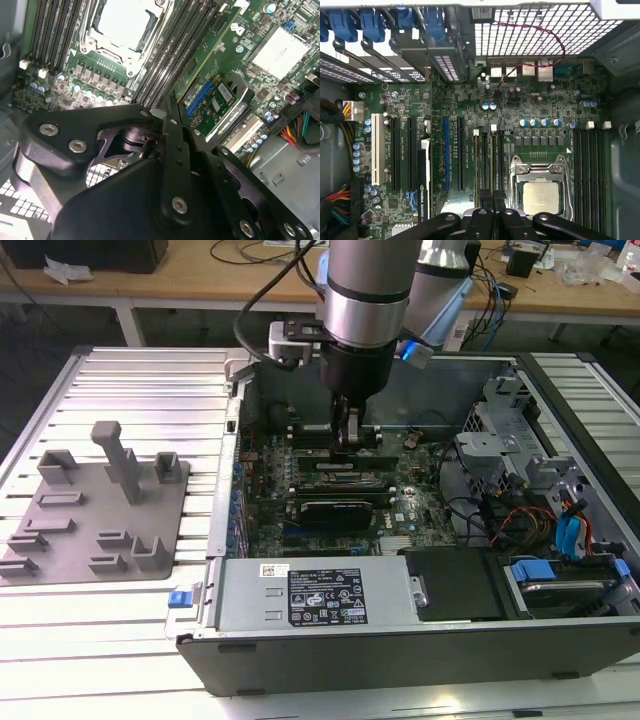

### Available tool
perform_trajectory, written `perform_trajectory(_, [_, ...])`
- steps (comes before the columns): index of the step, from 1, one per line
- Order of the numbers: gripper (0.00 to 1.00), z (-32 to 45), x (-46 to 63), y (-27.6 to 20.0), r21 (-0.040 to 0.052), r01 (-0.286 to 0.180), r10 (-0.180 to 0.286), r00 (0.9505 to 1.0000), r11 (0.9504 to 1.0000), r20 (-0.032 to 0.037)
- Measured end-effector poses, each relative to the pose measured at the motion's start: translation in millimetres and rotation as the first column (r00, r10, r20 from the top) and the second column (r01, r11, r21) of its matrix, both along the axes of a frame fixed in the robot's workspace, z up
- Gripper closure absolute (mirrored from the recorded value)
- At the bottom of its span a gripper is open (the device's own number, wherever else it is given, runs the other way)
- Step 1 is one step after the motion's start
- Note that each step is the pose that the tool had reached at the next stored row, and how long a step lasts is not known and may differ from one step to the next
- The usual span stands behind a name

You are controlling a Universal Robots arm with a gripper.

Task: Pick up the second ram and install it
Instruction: 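Pick up the second ram and move it above second insertion slot, then insert the second ram into the second slot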

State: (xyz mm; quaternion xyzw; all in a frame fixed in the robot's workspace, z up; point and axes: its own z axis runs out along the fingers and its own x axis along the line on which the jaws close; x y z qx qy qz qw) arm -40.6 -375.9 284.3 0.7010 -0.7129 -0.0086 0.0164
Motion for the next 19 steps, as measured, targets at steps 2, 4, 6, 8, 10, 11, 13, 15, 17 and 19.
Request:
perform_trajectory(2, [0.91,-4.4,0.1,0.9,0.0000,0.000,0.000,1.0000,1.0000,0.0000])
perform_trajectory(4, [0.91,-6.3,0.1,1.5,0.0001,0.000,0.000,1.0000,1.0000,0.0001])
perform_trajectory(6, [0.91,-8.3,0.1,2.5,0.0000,0.000,0.000,1.0000,1.0000,0.0000])
perform_trajectory(8, [0.91,-9.9,0.0,3.4,0.0000,0.000,0.000,1.0000,1.0000,0.0000])
perform_trajectory(10, [0.91,-11.4,0.1,5.5,0.0002,0.000,0.000,1.0000,1.0000,0.0000])
perform_trajectory(11, [0.91,-11.8,0.1,6.9,0.0002,0.000,0.000,1.0000,1.0000,0.0000])
perform_trajectory(13, [0.91,-11.9,0.1,7.3,0.0001,0.000,0.000,1.0000,1.0000,0.0000])
perform_trajectory(15, [0.91,-11.9,0.1,7.8,0.0001,0.000,0.000,1.0000,1.0000,0.0000])
perform_trajectory(17, [0.91,-11.9,0.1,7.9,0.0001,0.000,0.000,1.0000,1.0000,0.0000])
perform_trajectory(19, [0.91,-11.9,0.1,8.1,0.0001,0.000,0.000,1.0000,1.0000,0.0000])
